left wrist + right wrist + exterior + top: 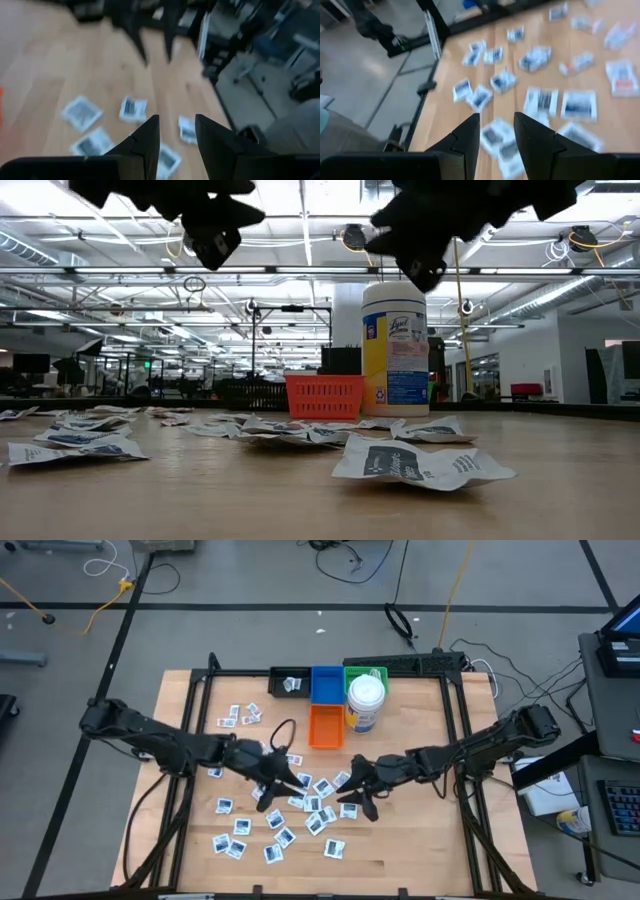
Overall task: Pick & Place First Aid Supplies
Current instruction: Put the gray towelette pack into the black bin
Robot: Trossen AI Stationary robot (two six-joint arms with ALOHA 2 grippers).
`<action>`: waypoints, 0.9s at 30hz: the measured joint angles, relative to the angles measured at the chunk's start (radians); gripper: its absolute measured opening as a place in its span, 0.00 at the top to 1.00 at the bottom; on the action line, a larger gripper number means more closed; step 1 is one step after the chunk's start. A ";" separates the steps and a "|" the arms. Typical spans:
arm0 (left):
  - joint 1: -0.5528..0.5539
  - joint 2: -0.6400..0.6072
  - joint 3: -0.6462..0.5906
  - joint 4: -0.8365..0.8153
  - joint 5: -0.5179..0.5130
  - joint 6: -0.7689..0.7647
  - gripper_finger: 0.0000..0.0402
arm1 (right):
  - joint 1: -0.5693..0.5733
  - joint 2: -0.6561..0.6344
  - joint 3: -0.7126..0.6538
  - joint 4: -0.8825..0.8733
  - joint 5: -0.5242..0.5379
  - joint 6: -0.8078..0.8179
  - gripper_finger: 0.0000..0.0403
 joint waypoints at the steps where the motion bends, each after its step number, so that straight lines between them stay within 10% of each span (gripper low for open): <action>1: -0.014 0.004 -0.027 0.068 -0.022 0.000 0.68 | 0.000 0.000 0.000 -0.027 -0.002 0.023 0.72; 8: -0.080 0.008 -0.165 0.436 -0.156 0.002 0.68 | 0.012 0.003 0.105 -0.363 -0.026 0.044 0.72; 27: -0.092 0.009 -0.168 0.431 -0.127 -0.057 0.68 | 0.053 0.191 0.328 -0.739 0.107 -0.004 0.59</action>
